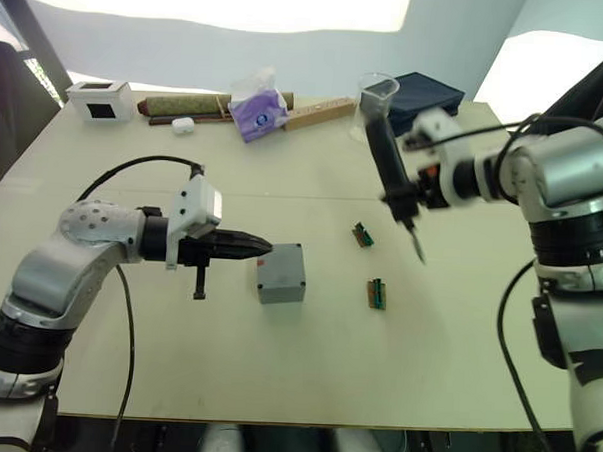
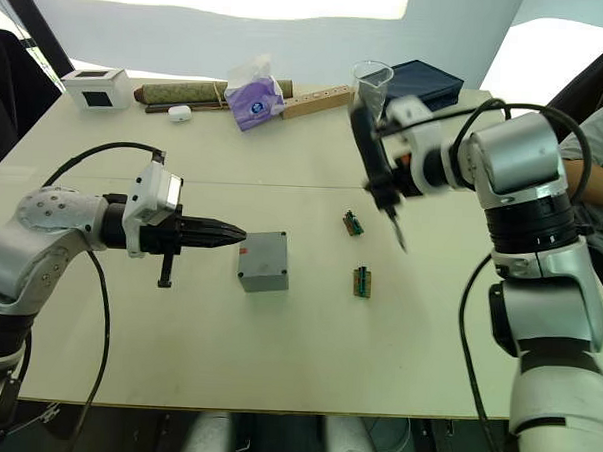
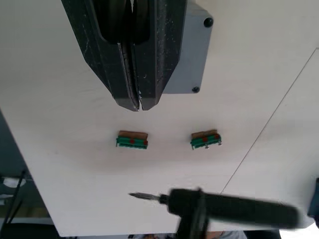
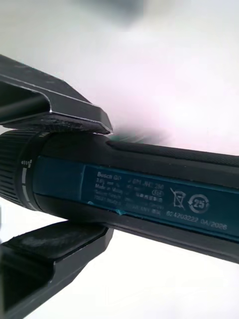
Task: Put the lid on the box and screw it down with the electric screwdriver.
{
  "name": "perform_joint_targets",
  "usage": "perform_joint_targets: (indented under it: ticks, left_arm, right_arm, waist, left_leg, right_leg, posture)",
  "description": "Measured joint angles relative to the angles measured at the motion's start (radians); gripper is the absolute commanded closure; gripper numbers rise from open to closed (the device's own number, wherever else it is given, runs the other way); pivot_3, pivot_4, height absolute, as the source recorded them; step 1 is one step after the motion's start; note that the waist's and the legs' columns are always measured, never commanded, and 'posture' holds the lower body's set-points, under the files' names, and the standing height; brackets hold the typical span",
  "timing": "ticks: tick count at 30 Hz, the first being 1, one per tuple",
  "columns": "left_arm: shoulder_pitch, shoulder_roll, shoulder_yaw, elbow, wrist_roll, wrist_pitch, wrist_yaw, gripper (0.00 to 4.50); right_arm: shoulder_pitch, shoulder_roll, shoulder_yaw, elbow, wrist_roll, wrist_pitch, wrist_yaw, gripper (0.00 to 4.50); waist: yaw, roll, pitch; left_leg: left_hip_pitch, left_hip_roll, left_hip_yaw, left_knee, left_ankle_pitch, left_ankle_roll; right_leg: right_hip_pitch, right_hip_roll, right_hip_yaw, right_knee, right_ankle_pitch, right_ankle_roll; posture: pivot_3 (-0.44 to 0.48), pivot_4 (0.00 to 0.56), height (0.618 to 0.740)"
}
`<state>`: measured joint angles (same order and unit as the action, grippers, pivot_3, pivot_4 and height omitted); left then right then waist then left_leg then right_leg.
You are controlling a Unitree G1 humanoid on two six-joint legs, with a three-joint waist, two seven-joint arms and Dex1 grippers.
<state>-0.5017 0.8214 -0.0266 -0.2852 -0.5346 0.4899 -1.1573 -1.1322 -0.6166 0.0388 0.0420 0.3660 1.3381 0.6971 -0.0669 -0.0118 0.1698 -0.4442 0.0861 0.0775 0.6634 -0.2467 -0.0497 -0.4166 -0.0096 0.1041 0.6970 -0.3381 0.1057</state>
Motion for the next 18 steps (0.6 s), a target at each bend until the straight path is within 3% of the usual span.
perform_joint_targets:
  ticks: [5,9,13,18]
  left_arm:
    - [-0.003,-0.009,-0.016,0.045,0.044,-0.02,0.0,4.5]
    - [-0.007,-0.03,-0.043,0.066,0.072,-0.028,0.0,4.5]
    - [-0.016,-0.055,-0.063,0.122,0.1,-0.045,0.0,4.5]
    - [-0.019,-0.089,-0.107,0.17,0.131,-0.06,-0.005,4.5]
  right_arm:
    - [0.129,0.206,-0.212,-0.204,0.063,-0.145,-0.133,2.59]
    - [0.21,0.292,-0.259,-0.359,0.15,-0.219,-0.155,2.59]
    - [0.401,0.326,-0.197,-0.536,0.143,-0.446,-0.146,2.59]
    - [0.552,0.373,-0.061,-0.546,0.068,-0.659,-0.154,2.59]
  waist:
    - [0.024,-0.001,0.0]
    - [0.027,-0.001,0.0]
    - [0.024,-0.001,-0.001]
    - [0.018,-0.001,-0.001]
  left_leg:
    - [0.0,-0.001,0.001,0.002,0.001,-0.001]
    - [0.0,-0.001,0.0,0.002,0.001,-0.001]
    - [0.001,-0.001,0.0,0.002,0.001,-0.001]
    - [0.002,-0.001,-0.001,0.002,0.002,-0.003]
  right_leg:
    - [0.002,-0.002,0.0,-0.001,0.0,0.0]
    - [0.002,-0.001,0.0,0.0,0.0,0.0]
    - [0.004,-0.001,-0.001,0.0,0.0,0.0]
    - [0.003,-0.001,-0.001,0.001,0.0,0.0]
  posture:
    - [0.0,0.15,0.74]
    - [0.0,0.15,0.74]
    - [0.0,0.15,0.74]
    - [0.0,0.15,0.74]
